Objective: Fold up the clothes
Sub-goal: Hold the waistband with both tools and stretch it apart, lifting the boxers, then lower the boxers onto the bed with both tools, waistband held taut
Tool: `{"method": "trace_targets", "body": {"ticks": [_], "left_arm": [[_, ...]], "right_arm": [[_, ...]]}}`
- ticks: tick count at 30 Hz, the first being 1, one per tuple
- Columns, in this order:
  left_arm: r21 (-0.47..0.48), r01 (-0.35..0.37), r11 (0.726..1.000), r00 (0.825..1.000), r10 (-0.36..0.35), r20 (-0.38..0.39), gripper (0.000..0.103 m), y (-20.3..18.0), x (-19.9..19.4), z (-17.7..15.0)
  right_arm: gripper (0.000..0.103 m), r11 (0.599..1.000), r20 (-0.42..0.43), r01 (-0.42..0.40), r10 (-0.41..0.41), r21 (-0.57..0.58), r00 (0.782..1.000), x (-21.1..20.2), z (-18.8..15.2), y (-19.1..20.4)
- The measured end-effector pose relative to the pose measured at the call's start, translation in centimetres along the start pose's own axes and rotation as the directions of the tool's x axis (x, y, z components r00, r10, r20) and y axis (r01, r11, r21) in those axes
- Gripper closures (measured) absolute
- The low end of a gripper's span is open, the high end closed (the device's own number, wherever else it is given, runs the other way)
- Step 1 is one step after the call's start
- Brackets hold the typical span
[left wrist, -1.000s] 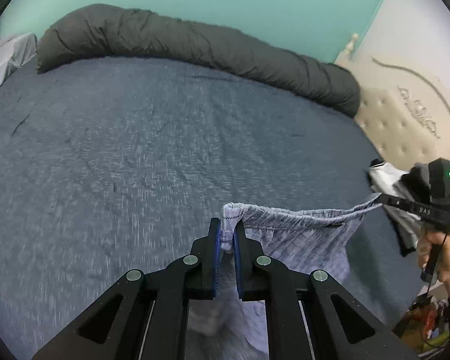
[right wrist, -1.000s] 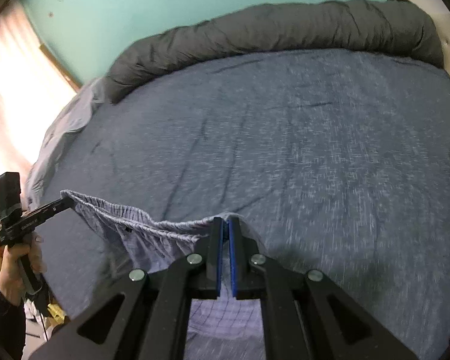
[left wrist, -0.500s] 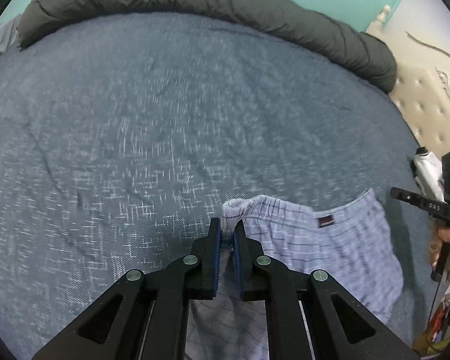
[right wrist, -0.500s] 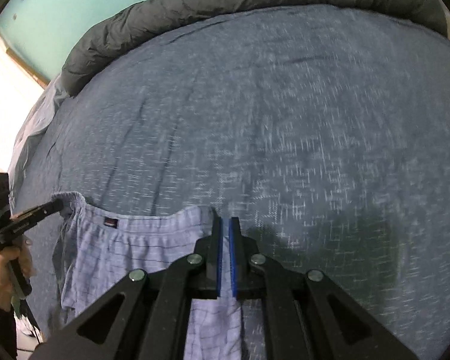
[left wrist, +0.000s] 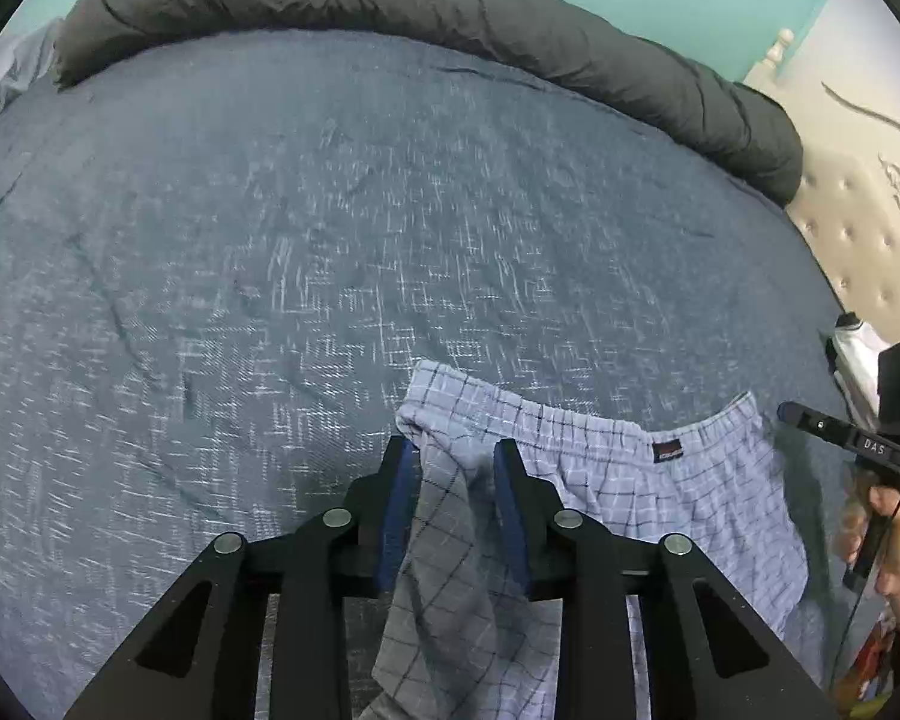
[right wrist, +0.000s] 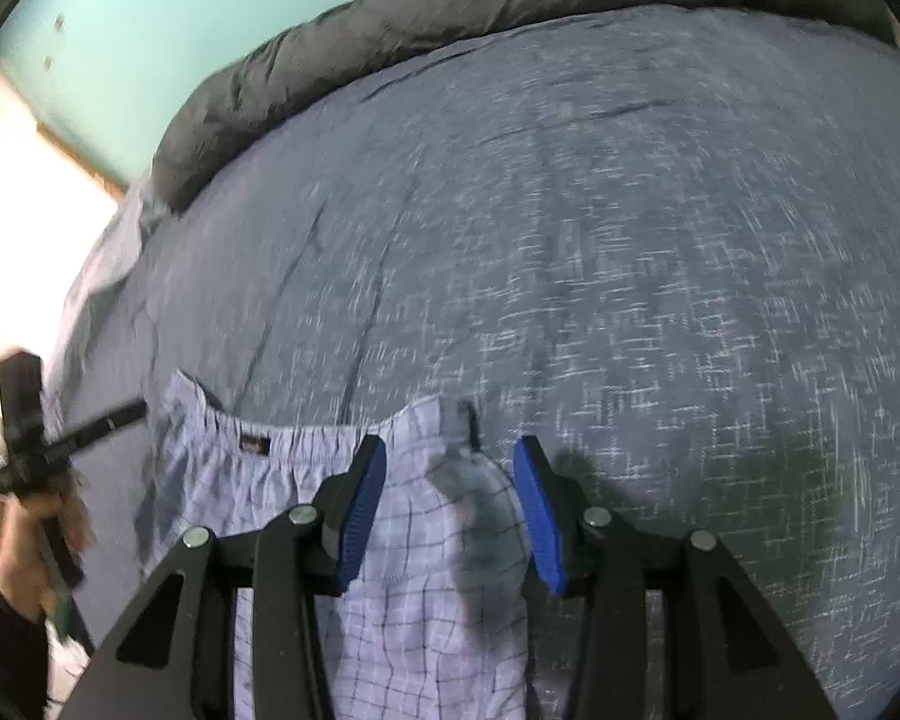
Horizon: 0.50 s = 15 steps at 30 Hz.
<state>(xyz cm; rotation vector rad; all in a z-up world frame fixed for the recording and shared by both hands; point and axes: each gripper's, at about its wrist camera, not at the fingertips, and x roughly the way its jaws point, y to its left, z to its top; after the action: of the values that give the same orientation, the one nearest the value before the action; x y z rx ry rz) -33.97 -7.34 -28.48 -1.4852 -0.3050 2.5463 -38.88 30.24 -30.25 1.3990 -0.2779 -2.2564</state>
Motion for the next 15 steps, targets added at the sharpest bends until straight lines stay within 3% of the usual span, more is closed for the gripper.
{"method": "trace_targets", "body": {"ticks": [3, 10, 12, 14, 15], "left_arm": [[0.012, -0.009, 1.000, 1.000, 0.009, 0.002, 0.071, 0.0, -0.4, 0.1], [0.069, -0.027, 0.997, 0.999, 0.030, -0.045, 0.071, -0.9, 1.4, -0.1], [0.062, -0.019, 0.998, 0.998, 0.022, -0.058, 0.074, -0.6, 2.0, -0.4], [0.057, -0.023, 0.998, 0.998, 0.026, -0.058, 0.094, -0.4, 2.0, -0.5], [0.058, -0.018, 0.998, 0.998, 0.022, -0.057, 0.097, -0.3, 2.0, -0.5]], "right_arm": [[0.058, 0.997, -0.005, 0.051, -0.051, -0.054, 0.999, 0.2, -0.3, 0.9], [0.060, 0.991, -0.052, 0.061, -0.067, -0.121, 0.996, 1.0, -1.4, 1.9], [0.074, 0.989, -0.064, 0.063, -0.072, -0.135, 0.995, 1.2, -1.9, 1.7], [0.089, 0.987, -0.065, 0.063, -0.073, -0.146, 0.995, 1.3, -2.0, 1.5], [0.092, 0.986, -0.064, 0.062, -0.073, -0.154, 0.995, 1.3, -2.1, 1.5]]}}
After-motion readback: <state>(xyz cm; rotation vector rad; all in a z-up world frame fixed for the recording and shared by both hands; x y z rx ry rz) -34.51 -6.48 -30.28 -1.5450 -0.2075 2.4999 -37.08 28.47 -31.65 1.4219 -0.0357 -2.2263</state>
